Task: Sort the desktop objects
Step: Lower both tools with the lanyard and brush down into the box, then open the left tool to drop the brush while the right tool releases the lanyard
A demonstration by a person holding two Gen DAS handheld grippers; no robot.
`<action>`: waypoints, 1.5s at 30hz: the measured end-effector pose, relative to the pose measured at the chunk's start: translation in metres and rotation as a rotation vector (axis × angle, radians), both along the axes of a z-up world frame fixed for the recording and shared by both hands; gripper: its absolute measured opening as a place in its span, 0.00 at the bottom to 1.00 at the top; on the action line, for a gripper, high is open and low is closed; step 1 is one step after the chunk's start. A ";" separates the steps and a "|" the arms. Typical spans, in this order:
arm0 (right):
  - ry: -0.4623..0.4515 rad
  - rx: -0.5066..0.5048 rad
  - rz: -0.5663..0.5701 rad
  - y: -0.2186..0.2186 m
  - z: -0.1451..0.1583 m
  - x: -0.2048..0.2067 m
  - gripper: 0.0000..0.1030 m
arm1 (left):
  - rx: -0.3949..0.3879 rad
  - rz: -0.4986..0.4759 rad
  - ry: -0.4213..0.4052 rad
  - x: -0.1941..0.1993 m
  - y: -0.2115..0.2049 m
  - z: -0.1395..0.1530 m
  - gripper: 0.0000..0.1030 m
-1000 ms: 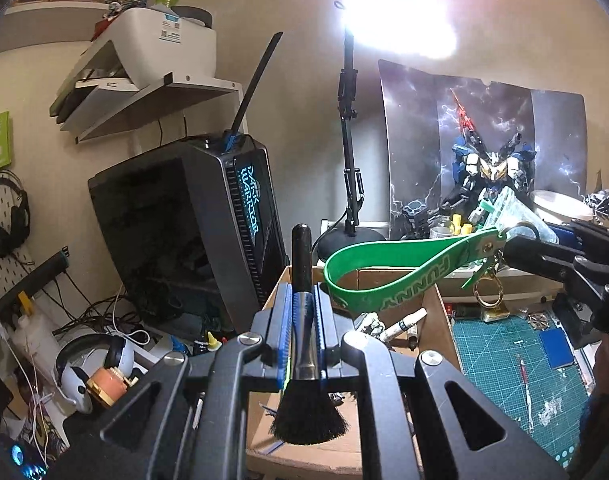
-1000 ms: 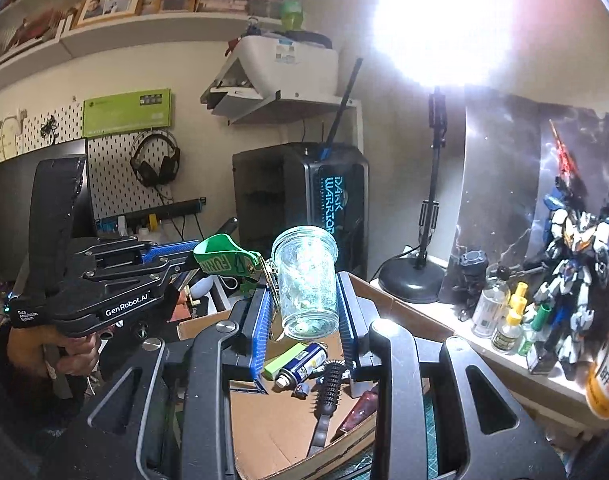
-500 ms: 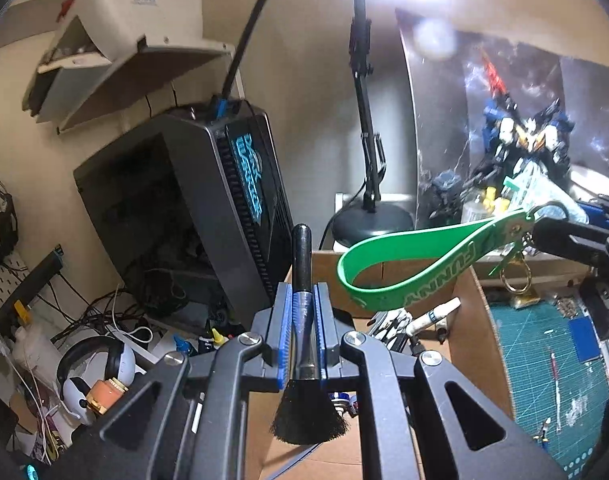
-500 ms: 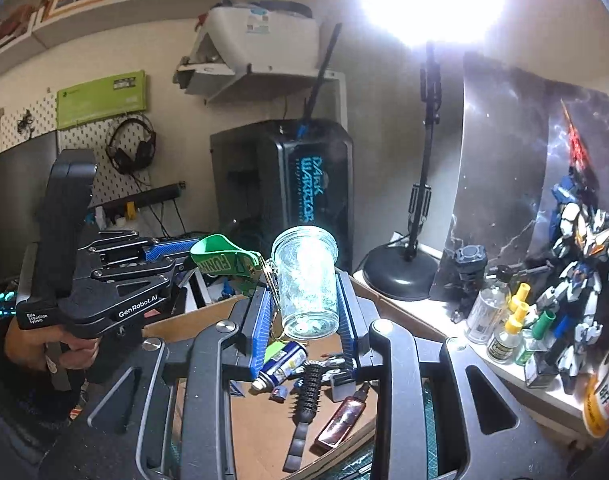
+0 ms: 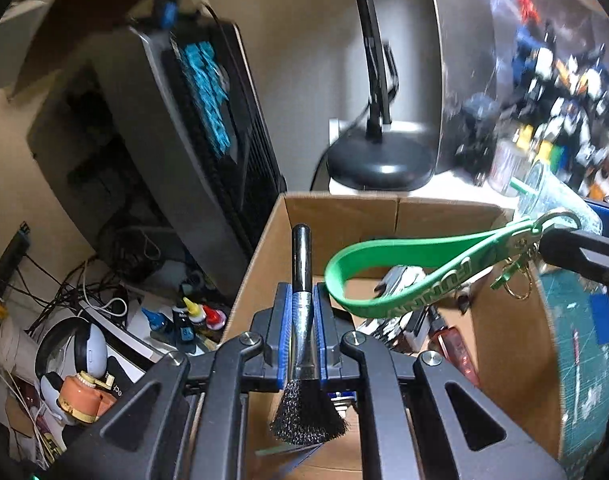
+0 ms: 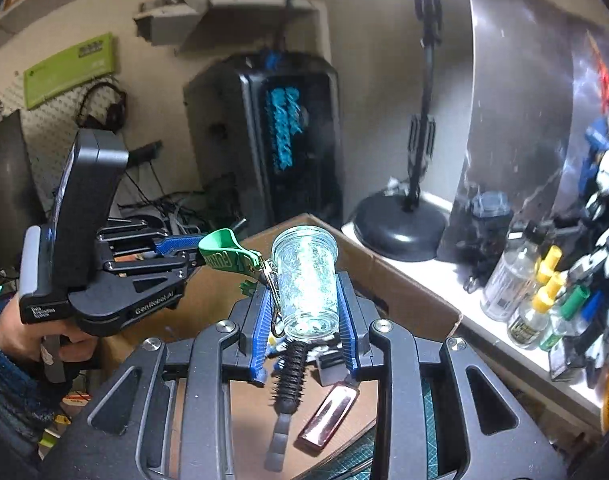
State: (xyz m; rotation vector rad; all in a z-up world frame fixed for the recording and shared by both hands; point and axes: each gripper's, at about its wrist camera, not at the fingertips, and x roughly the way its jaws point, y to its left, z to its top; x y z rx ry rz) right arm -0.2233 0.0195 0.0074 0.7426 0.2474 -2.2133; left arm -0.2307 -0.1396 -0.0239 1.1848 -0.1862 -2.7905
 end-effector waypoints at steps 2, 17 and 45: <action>-0.028 0.023 -0.008 -0.003 -0.011 -0.010 0.27 | -0.009 -0.014 -0.044 -0.011 0.003 -0.010 0.10; -0.167 0.253 -0.044 -0.028 -0.082 -0.054 0.27 | 0.041 -0.025 -0.253 -0.063 -0.002 -0.074 0.11; -0.083 0.229 -0.056 -0.006 -0.046 -0.012 0.39 | -0.050 0.000 -0.125 -0.019 0.019 -0.029 0.62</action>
